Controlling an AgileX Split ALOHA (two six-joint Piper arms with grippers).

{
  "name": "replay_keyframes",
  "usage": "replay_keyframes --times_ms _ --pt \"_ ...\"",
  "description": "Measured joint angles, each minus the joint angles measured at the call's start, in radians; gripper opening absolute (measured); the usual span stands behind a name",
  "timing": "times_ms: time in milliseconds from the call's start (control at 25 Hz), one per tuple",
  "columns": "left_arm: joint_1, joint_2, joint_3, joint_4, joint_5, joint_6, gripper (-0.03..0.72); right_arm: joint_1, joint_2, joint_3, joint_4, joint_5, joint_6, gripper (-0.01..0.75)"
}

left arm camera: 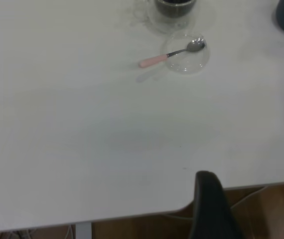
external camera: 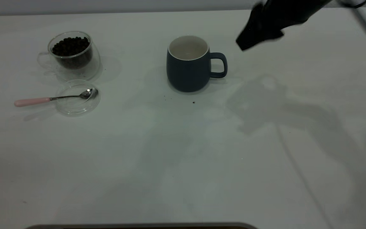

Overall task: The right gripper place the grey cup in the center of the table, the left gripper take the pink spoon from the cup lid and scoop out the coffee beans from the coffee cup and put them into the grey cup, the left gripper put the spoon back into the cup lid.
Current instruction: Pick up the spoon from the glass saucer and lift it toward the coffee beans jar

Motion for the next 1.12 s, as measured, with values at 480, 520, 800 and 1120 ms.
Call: replay_keyframes --times_ms 480,520,800,1120 --pt "0.000 0.000 0.000 0.000 0.000 0.000 0.482 0.000 -0.786 0.460 -1.021 0.548 1.236 0.573" --pt "0.000 0.000 0.000 0.000 0.000 0.000 0.482 0.000 -0.858 0.492 -1.042 0.568 1.259 0.573" --pt "0.000 0.000 0.000 0.000 0.000 0.000 0.482 0.000 -1.275 0.604 -1.058 0.572 1.307 0.573" --pt "0.000 0.000 0.000 0.000 0.000 0.000 0.482 -0.114 -1.634 0.605 -1.058 0.586 1.328 0.573"
